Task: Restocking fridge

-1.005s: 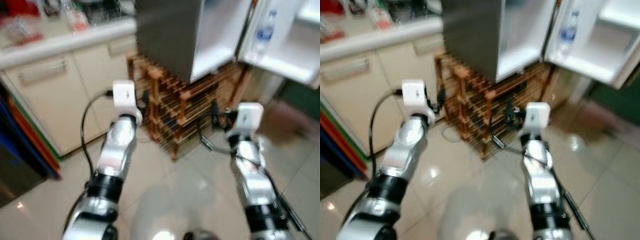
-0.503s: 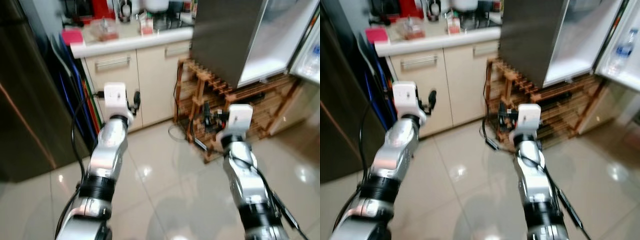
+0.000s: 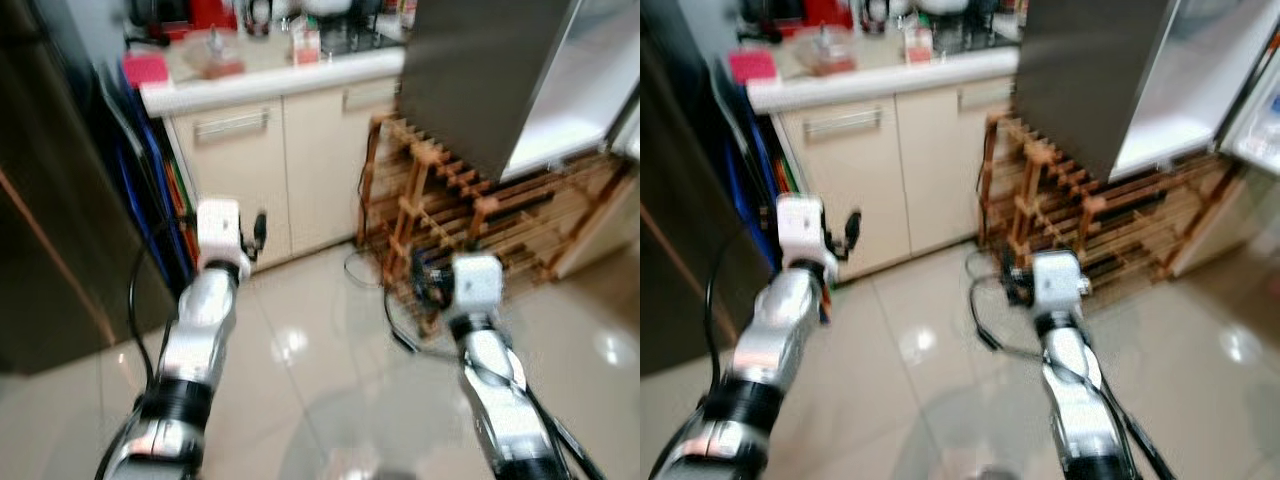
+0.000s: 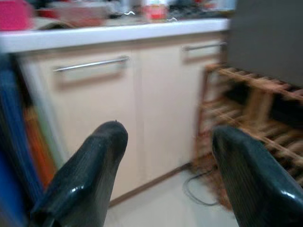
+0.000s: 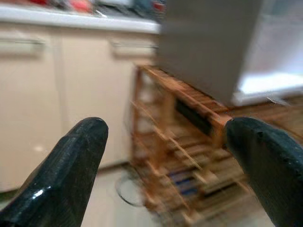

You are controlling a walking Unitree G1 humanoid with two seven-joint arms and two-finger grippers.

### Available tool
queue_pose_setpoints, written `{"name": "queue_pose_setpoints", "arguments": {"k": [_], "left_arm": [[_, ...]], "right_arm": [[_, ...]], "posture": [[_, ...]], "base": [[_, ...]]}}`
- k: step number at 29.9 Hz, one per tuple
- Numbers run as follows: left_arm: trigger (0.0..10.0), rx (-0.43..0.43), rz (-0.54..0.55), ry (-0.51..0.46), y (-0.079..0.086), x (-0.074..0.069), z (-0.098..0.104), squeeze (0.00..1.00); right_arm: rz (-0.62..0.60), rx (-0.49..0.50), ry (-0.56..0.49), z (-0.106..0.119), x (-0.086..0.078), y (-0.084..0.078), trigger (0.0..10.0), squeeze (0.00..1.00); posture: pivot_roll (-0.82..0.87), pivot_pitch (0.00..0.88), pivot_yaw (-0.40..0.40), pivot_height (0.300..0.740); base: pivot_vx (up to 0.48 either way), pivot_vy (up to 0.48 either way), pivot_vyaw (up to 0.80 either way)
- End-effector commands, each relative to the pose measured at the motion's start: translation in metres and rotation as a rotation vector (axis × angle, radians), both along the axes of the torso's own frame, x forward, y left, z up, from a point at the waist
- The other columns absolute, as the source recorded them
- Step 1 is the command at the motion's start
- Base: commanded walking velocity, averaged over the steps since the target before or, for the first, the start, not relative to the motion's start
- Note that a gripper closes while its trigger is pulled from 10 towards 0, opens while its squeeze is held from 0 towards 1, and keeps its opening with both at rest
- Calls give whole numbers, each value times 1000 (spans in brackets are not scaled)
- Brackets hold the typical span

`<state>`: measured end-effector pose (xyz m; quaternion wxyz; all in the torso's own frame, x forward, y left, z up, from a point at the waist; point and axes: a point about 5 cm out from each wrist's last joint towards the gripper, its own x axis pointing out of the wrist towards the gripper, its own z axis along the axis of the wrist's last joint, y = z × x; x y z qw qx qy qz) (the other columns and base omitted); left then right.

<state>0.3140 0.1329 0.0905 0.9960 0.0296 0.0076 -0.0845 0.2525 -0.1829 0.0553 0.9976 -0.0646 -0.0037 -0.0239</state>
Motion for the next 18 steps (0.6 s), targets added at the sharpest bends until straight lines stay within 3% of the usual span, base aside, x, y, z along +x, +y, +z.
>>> {"name": "queue_pose_setpoints", "arguments": {"k": [1,3,7,13,18], "left_arm": [[10000,36,55,-77,26,-5,7,0],[10000,57,88,-70,40,-17,0,0],[10000,51,88,-13,39,-32,-16,0],[10000,3,93,-43,28,-20,-7,0],[10000,7,56,-62,19,-14,2,0]], "right_arm": [[4,21,-118,19,1,3,10000,0],[-1,-18,-128,19,-8,-3,10000,0],[-16,-54,-88,7,-19,-11,10000,0],[10,-60,-108,12,-8,-3,10000,0],[0,-52,-111,15,-1,-3,10000,0]], "posture": [[-79,0,15,740],[-77,0,15,740],[-72,0,11,740],[-62,0,1,740],[-66,0,3,740]], "base": [[289,386,0],[279,392,0],[260,405,0],[293,375,0],[451,100,668]]}}
